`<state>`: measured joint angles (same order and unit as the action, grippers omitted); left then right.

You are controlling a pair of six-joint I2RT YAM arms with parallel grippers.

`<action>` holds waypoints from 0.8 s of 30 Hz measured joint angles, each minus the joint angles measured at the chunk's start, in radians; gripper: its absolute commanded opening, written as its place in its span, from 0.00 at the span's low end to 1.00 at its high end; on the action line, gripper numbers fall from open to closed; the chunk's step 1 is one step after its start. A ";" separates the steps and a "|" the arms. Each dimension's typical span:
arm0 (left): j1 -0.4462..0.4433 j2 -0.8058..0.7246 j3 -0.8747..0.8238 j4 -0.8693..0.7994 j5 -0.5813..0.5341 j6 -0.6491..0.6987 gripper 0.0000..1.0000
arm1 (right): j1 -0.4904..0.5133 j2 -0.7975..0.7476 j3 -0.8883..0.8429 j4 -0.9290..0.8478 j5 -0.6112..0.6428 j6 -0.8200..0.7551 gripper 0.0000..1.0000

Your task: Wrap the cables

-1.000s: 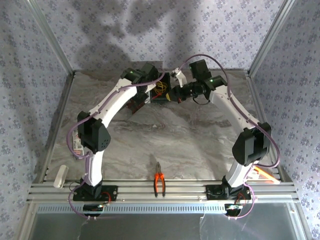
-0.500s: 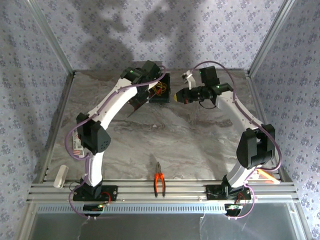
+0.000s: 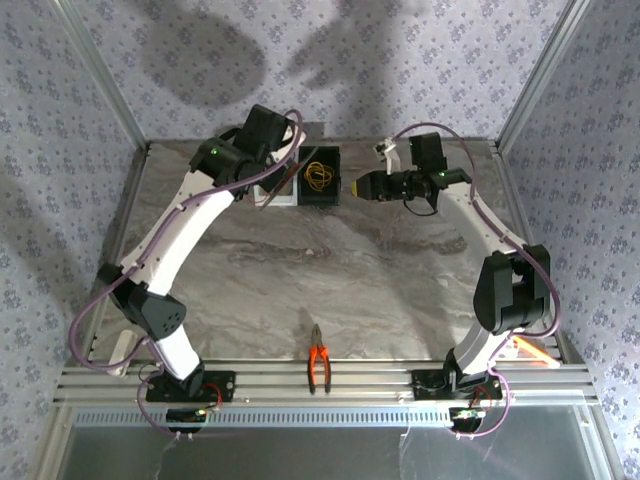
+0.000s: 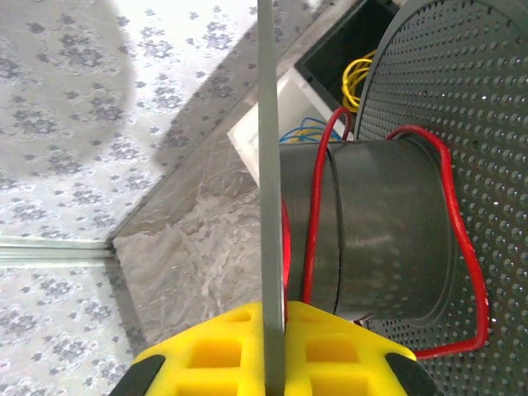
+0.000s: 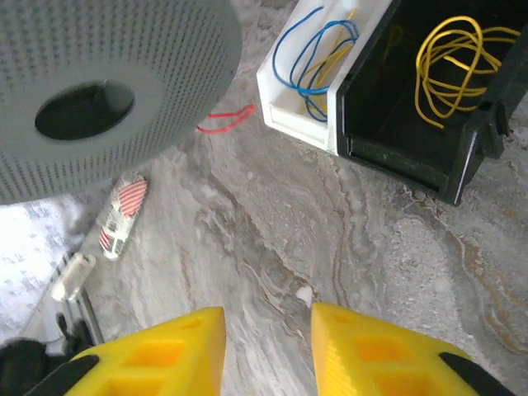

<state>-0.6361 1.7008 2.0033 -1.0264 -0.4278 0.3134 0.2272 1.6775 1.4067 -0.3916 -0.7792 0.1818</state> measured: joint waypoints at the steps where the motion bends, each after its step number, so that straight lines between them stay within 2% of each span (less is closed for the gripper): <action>1: 0.000 -0.013 -0.023 0.011 0.018 0.000 0.00 | -0.010 0.006 -0.006 0.016 -0.010 0.014 0.46; 8: 0.003 -0.057 -0.061 0.045 0.123 -0.024 0.00 | -0.039 0.043 -0.052 0.116 -0.060 0.097 0.64; 15: 0.069 -0.087 0.007 0.087 0.169 -0.174 0.00 | -0.009 0.029 -0.216 0.285 -0.082 0.196 0.82; 20: 0.132 -0.117 0.031 0.162 0.209 -0.312 0.00 | 0.041 0.020 -0.323 0.400 -0.047 0.287 0.87; 24: 0.137 -0.142 0.029 0.206 0.263 -0.393 0.00 | 0.123 0.020 -0.337 0.531 0.013 0.385 0.89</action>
<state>-0.4995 1.5589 2.0323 -0.8207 -0.1646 -0.0799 0.3500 1.6978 1.0698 0.1390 -0.7658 0.5663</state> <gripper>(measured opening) 0.076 0.882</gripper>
